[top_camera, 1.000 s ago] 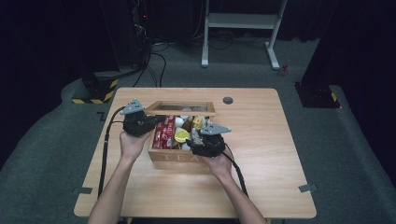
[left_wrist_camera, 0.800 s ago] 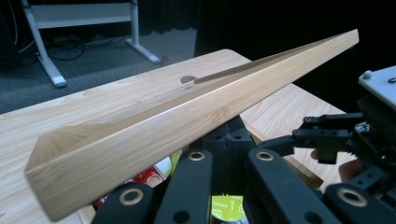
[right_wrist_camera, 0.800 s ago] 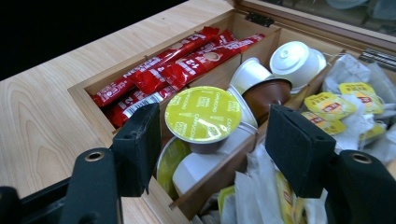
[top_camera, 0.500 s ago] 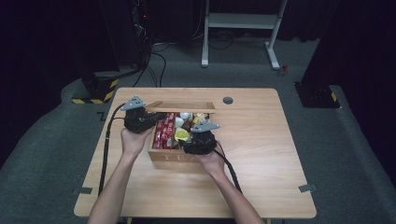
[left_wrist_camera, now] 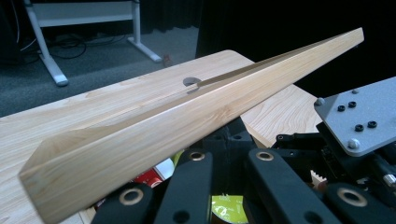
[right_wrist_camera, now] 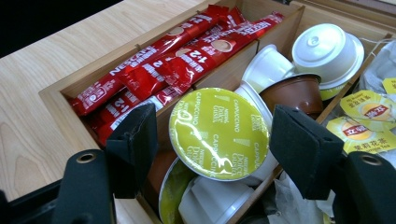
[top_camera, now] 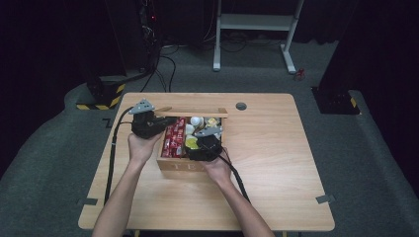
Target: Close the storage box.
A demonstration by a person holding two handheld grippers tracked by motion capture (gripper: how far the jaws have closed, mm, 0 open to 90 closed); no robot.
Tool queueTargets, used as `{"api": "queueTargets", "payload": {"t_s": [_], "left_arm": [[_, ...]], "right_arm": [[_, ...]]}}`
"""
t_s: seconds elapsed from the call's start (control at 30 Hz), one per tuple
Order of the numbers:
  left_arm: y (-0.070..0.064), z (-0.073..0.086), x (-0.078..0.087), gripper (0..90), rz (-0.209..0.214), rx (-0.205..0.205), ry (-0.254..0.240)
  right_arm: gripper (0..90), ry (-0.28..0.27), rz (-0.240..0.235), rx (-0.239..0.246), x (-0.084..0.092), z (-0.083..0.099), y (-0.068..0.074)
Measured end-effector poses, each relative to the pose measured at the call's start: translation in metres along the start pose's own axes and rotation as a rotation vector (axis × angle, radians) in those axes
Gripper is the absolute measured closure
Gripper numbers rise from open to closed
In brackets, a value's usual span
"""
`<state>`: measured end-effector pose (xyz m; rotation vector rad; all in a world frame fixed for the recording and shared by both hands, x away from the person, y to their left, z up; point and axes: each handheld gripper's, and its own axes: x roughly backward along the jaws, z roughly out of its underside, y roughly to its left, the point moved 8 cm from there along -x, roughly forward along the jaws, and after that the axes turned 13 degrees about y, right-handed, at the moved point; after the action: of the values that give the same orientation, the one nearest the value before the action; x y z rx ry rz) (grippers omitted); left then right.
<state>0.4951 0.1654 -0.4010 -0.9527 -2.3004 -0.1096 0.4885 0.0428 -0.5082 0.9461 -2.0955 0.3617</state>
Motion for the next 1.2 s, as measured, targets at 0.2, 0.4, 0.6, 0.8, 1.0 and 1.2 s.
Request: {"api": "queueTargets", "payload": {"t_s": [0.2,0.4,0.6,0.8,1.0,1.2], "left_arm": [[0.000,0.000,0.000,90.0,0.001,-0.003,0.001],[0.000,0.000,0.000,90.0,0.002,-0.003,0.001],[0.000,0.000,0.000,90.0,0.003,-0.007,-0.001],[0.000,0.000,0.000,90.0,-0.001,-0.004,0.002],[0.000,0.000,0.000,90.0,0.005,0.003,0.005],[0.000,0.000,0.000,90.0,0.005,-0.003,0.006]], "right_arm": [[31.4,0.022,0.013,-0.017,-0.007,0.001,0.000],[35.9,0.024,0.028,-0.035,-0.008,0.001,0.001],[38.0,0.021,0.042,-0.021,-0.009,0.000,0.000],[38.5,0.024,0.062,-0.014,-0.007,0.001,0.001],[40.0,0.017,0.055,-0.021,-0.005,0.001,0.002],[55.7,0.000,0.033,-0.003,0.000,-0.001,0.002]]}}
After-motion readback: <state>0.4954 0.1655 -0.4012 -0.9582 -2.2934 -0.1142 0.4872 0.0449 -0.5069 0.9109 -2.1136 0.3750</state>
